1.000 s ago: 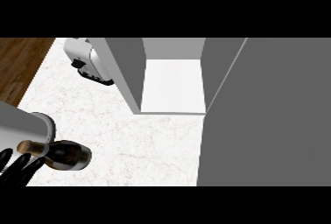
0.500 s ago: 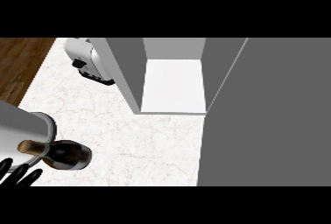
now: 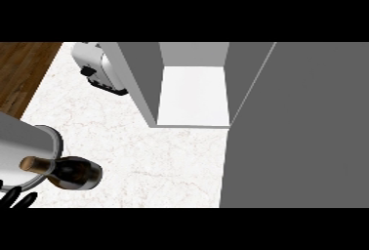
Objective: Pick up the wine, place it into the cabinet and close the cabinet
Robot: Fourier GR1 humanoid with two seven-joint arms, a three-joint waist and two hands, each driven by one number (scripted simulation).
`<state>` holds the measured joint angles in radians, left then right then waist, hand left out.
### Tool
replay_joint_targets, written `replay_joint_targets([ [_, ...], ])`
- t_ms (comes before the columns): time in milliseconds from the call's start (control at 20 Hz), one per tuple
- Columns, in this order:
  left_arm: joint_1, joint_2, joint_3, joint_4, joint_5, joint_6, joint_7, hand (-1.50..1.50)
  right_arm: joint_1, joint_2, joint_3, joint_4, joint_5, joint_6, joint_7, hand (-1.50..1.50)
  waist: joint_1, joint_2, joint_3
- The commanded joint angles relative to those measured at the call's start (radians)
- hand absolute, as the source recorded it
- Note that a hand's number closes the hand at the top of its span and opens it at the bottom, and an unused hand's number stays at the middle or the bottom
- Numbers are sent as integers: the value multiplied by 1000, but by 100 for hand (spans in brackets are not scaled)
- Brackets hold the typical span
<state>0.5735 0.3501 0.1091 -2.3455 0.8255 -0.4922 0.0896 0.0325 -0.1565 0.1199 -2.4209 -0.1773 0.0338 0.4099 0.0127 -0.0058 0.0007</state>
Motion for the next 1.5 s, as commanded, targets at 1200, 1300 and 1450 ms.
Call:
replay_joint_targets([
  [1200, -236, -6, 286, 176, 10, 116, 73, -150, -82, 10, 12, -165, -6, -41, 206, -150, -17, 4, -1],
  [1300, -245, -5, 320, 309, 5, 22, 36, -150, -82, 33, 11, -79, -3, -22, 124, -150, -13, 5, -1],
  [1450, -307, -41, 282, 366, -84, 38, 30, -150, -60, 48, 28, -85, 9, -18, 110, -150, -15, 5, -1],
])
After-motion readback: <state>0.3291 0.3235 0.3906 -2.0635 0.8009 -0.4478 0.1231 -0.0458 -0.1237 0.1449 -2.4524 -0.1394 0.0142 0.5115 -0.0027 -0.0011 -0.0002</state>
